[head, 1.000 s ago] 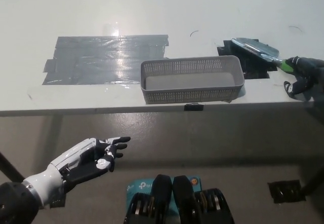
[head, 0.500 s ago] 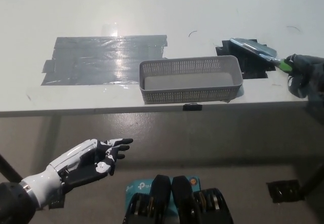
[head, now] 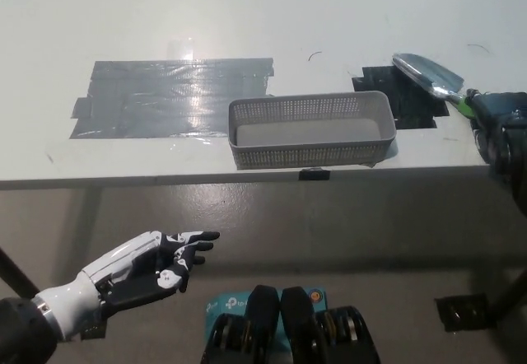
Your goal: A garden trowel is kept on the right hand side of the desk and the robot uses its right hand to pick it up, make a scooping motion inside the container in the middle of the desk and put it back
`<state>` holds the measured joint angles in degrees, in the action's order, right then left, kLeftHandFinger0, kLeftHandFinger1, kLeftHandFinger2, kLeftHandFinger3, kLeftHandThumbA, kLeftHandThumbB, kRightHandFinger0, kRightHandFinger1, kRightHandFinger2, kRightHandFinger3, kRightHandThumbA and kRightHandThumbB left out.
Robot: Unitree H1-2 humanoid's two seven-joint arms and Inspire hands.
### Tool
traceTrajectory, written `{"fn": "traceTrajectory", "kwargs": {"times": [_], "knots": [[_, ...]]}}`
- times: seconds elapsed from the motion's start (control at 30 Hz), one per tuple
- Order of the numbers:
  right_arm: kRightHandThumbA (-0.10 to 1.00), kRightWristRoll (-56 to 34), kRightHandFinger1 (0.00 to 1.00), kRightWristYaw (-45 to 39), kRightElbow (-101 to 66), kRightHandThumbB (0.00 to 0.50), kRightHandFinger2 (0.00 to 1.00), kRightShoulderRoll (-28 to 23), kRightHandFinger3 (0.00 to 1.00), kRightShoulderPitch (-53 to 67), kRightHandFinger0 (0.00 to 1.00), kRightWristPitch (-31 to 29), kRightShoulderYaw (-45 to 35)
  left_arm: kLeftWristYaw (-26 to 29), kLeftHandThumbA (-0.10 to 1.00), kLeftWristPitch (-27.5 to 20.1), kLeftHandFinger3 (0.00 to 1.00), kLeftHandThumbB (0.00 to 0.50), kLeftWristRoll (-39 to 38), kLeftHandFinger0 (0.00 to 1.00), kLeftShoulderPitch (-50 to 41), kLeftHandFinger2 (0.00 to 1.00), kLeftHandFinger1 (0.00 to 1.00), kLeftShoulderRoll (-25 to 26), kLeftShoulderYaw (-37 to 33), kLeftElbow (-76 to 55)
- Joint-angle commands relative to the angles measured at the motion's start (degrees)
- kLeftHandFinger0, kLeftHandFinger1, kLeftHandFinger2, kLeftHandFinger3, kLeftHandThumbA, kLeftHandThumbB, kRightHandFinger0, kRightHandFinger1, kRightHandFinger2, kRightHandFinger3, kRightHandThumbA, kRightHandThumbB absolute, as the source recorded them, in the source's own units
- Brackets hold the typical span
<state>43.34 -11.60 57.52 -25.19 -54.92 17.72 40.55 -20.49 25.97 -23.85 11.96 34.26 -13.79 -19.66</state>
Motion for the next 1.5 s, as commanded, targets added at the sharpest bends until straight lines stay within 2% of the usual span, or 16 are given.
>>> {"fn": "traceTrajectory", "kwargs": {"times": [0.0,0.13,0.23,0.37,0.5,0.6,0.67,0.77,0.87,1.0,1.03,1.07,1.13,1.2,1.4,1.47], "knots": [[0.30,0.2,0.41,2.3,2.2,0.000,0.31,-0.5,1.00,8.0,0.06,1.9,-0.9,-1.8,1.00,0.6,1.00,0.238,1.3,1.00,1.1,1.00,1.00,0.5,1.4,-1.8],[0.05,-0.7,0.32,10.0,-0.2,0.000,0.25,0.1,0.81,11.0,0.00,0.2,-4.6,-1.9,1.00,0.9,1.00,0.222,1.8,1.00,0.8,1.00,1.00,0.6,1.5,-2.2],[-0.09,-2.4,0.24,15.4,0.2,0.000,0.24,1.4,0.47,13.1,0.00,-3.1,-8.1,-2.2,1.00,0.7,1.00,0.211,2.0,1.00,0.5,1.00,1.00,0.2,1.7,-2.1],[0.00,-3.4,0.24,20.5,2.5,0.000,0.38,3.2,0.20,13.9,0.00,-6.1,-11.4,-3.2,1.00,0.2,1.00,0.221,2.8,1.00,1.1,1.00,1.00,0.2,1.4,-1.3],[-0.05,-3.3,0.25,24.9,3.1,0.000,0.47,4.1,0.57,14.9,0.00,-8.7,-13.4,-3.6,1.00,-0.1,1.00,0.215,3.4,1.00,1.1,1.00,1.00,0.2,1.5,-1.3],[-0.10,-4.2,0.24,28.8,4.9,0.000,0.46,5.0,0.47,15.3,0.00,-11.0,-15.6,-3.7,1.00,0.4,1.00,0.224,4.0,1.00,0.8,1.00,1.00,0.2,1.4,-1.7],[-0.10,-4.5,0.22,30.4,5.7,0.002,0.45,5.2,0.59,15.5,0.00,-12.7,-16.4,-3.9,1.00,0.5,1.00,0.226,4.2,1.00,0.7,1.00,1.00,0.3,1.4,-1.7],[-0.10,-4.2,0.20,32.4,6.6,0.000,0.46,4.7,0.18,15.0,0.00,-14.2,-16.9,-4.3,1.00,0.6,1.00,0.220,4.3,1.00,1.0,1.00,1.00,0.3,1.5,-1.5],[-0.10,-4.6,0.17,32.9,5.9,0.034,0.44,4.0,0.60,13.9,0.00,-15.4,-17.4,-4.6,1.00,0.7,1.00,0.234,4.3,1.00,0.9,1.00,1.00,0.4,1.7,-1.3],[-0.10,-5.0,0.07,31.9,5.2,0.024,0.34,2.6,0.60,11.7,0.00,-16.4,-17.8,-5.1,1.00,0.8,1.00,0.248,4.8,1.00,0.9,1.00,1.00,0.4,1.7,-1.1],[-0.10,-4.8,0.02,31.9,5.0,0.002,0.31,2.2,0.40,11.2,0.00,-17.1,-17.6,-5.3,1.00,0.8,1.00,0.247,4.9,1.00,0.9,1.00,1.00,0.5,1.6,-1.1],[-0.10,-4.4,0.09,32.0,4.5,0.045,0.38,1.8,0.60,10.8,0.00,-17.3,-17.4,-5.4,1.00,0.7,1.00,0.255,5.0,1.00,1.0,1.00,1.00,0.5,1.6,-0.9],[-0.10,-2.2,0.10,32.1,2.2,0.042,0.44,0.1,0.24,10.1,0.00,-18.2,-15.6,-6.0,1.00,0.8,1.00,0.248,5.1,1.00,1.0,1.00,1.00,0.7,1.5,-0.8],[-0.10,-1.2,0.31,31.8,-0.1,0.005,0.70,-1.4,0.30,9.7,0.00,-18.9,-14.4,-6.2,1.00,0.9,1.00,0.256,5.4,1.00,1.3,1.00,1.00,0.8,1.4,-0.7],[-0.10,1.5,0.03,31.1,-11.1,0.003,0.36,-11.1,0.41,6.0,0.00,-25.6,-12.1,-6.9,1.00,1.0,1.00,0.228,5.8,1.00,1.5,1.00,1.00,1.4,1.5,-0.1],[-0.10,1.6,0.00,30.6,-13.4,0.000,0.29,-12.8,0.14,5.5,0.00,-26.3,-12.5,-7.1,1.00,0.8,1.00,0.226,6.0,1.00,1.4,1.00,1.00,1.4,1.7,0.0]]}}
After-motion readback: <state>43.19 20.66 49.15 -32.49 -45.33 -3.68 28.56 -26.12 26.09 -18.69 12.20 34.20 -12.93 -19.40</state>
